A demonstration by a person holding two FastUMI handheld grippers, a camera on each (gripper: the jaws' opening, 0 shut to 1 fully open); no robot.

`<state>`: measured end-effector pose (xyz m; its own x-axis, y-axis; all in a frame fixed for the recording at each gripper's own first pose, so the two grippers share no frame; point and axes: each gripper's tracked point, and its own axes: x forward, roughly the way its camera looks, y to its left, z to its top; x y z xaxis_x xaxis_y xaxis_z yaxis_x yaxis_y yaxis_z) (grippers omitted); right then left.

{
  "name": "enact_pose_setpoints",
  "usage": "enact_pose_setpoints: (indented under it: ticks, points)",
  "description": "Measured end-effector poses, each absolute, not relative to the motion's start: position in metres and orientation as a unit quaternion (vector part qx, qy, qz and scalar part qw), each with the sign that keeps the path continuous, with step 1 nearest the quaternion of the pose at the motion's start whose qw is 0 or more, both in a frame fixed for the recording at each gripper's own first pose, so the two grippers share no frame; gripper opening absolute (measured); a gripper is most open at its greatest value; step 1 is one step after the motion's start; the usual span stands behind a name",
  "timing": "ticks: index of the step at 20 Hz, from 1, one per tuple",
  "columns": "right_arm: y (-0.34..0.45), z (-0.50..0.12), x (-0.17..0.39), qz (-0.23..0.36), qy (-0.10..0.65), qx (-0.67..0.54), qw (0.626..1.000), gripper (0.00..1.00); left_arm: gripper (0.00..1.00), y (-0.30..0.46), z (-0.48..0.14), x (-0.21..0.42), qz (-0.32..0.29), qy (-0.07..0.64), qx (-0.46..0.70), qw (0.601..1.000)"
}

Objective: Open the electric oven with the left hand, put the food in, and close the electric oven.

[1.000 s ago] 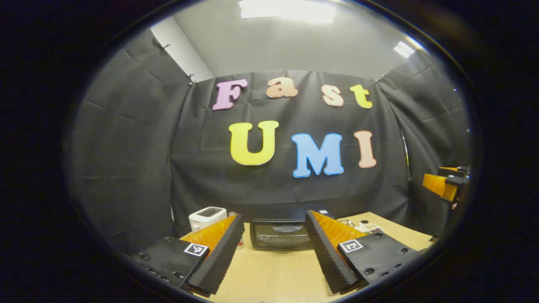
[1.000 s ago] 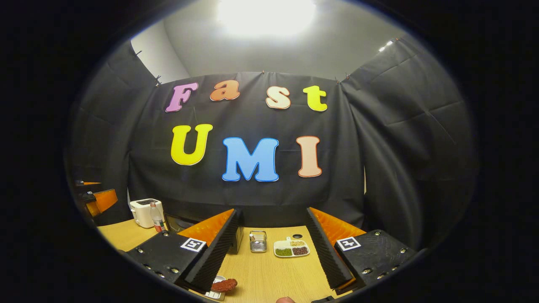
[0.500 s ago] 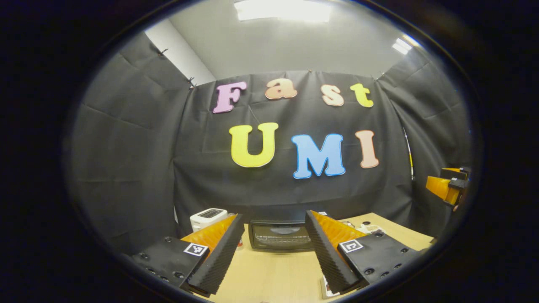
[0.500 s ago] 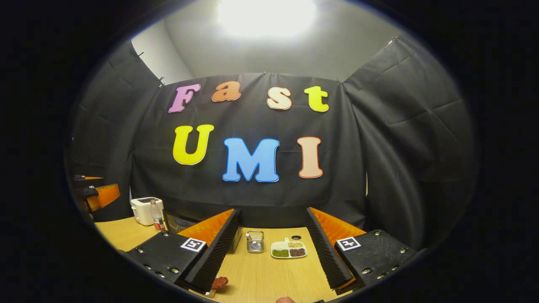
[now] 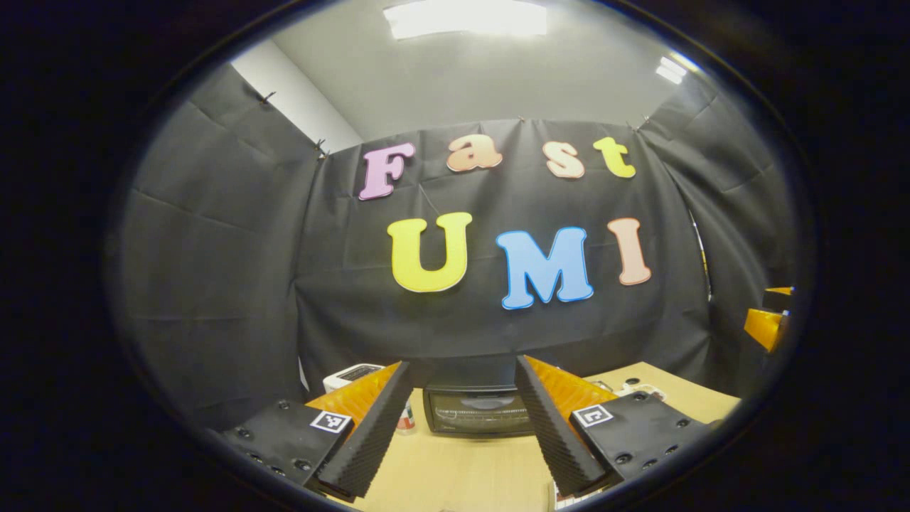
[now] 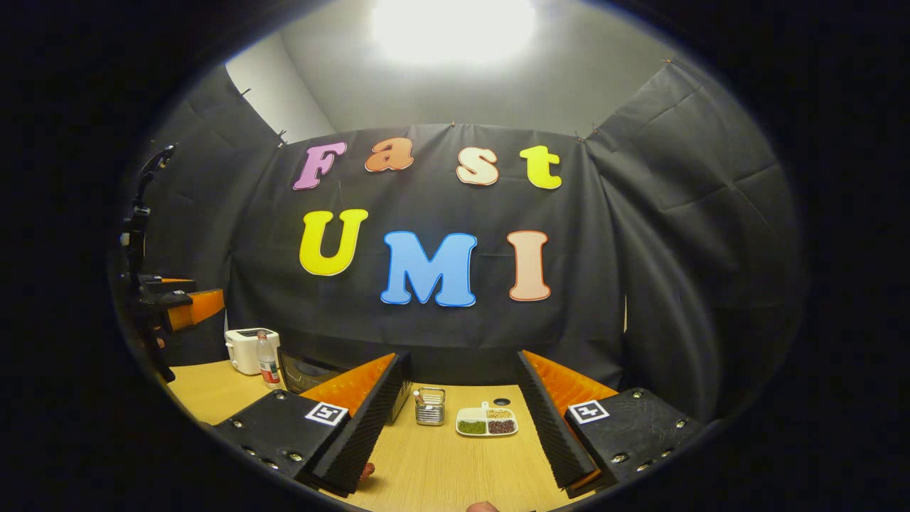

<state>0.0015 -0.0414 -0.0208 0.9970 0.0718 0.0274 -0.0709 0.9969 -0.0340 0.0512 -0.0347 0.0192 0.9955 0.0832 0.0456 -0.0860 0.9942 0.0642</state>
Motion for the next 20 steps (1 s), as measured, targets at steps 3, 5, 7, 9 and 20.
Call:
enact_pose_setpoints:
  ticks: [3,5,7,9,20]
  points:
    - [-0.044,-0.021,0.007,0.013,-0.012,-0.019,1.0,0.97,1.0,-0.035,0.015,0.084,0.023,-0.022,0.029,0.999]
    - [-0.041,-0.017,0.008,0.0,-0.015,-0.013,1.0,0.97,1.0,-0.035,0.011,0.109,0.01,-0.019,0.024,0.999]
    - [-0.042,-0.016,0.012,-0.016,-0.018,-0.02,0.999,0.97,1.0,-0.035,0.003,0.131,-0.002,-0.013,0.014,1.0]
    - [-0.044,-0.017,0.014,-0.033,-0.014,-0.025,0.999,0.97,1.0,-0.037,-0.006,0.155,-0.013,-0.006,0.006,1.0]
    - [-0.057,-0.027,0.013,-0.127,0.018,-0.041,0.991,0.97,0.97,-0.053,-0.082,0.248,-0.07,0.052,0.006,0.996]
